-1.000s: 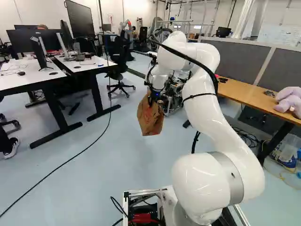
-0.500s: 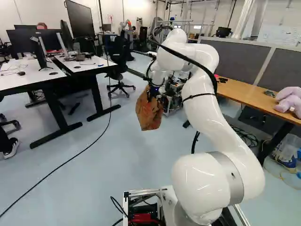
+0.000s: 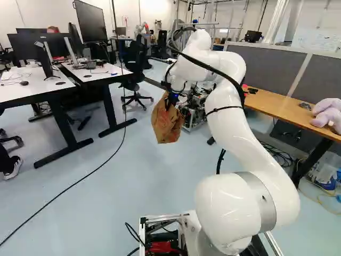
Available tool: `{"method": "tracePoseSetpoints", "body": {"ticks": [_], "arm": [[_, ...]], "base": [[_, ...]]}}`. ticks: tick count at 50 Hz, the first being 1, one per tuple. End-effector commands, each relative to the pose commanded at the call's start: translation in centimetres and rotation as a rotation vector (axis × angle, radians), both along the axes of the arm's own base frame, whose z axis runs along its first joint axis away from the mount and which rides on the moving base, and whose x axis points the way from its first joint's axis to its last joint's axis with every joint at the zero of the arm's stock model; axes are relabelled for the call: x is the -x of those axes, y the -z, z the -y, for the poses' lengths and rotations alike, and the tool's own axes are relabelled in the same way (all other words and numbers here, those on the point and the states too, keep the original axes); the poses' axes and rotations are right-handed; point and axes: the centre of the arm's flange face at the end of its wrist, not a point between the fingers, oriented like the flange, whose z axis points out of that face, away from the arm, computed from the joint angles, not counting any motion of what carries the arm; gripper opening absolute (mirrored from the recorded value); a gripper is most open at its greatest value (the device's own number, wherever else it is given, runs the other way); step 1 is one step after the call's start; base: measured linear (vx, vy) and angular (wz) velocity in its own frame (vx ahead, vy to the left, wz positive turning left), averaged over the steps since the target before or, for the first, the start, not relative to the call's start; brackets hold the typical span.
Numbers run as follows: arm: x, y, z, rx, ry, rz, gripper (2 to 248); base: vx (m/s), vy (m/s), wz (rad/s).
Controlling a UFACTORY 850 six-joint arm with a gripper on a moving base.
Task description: Pick up the bag on the ground and place it on the table
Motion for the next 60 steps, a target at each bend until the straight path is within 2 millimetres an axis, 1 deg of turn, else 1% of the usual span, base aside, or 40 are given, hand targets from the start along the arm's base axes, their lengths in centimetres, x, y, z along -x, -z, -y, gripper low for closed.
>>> {"method": "tracePoseSetpoints", "body": {"ticks": [16, 29, 40, 60], "arm": [[-1.3, -2.2, 1.1, -0.005, 0.010, 0.033, 21], [-1.6, -3.9, 1.4, -0.011, 0.007, 0.037, 21], [-1.3, -5.4, 1.6, -0.019, 0.000, 0.019, 21], [0.1, -8.3, 1.5, -0.037, -0.022, -0.033, 21]], "base": [[0.000, 0.000, 0.000], [0.000, 0.000, 0.000], [0.000, 0.000, 0.000], [0.000, 0.000, 0.000]]}}
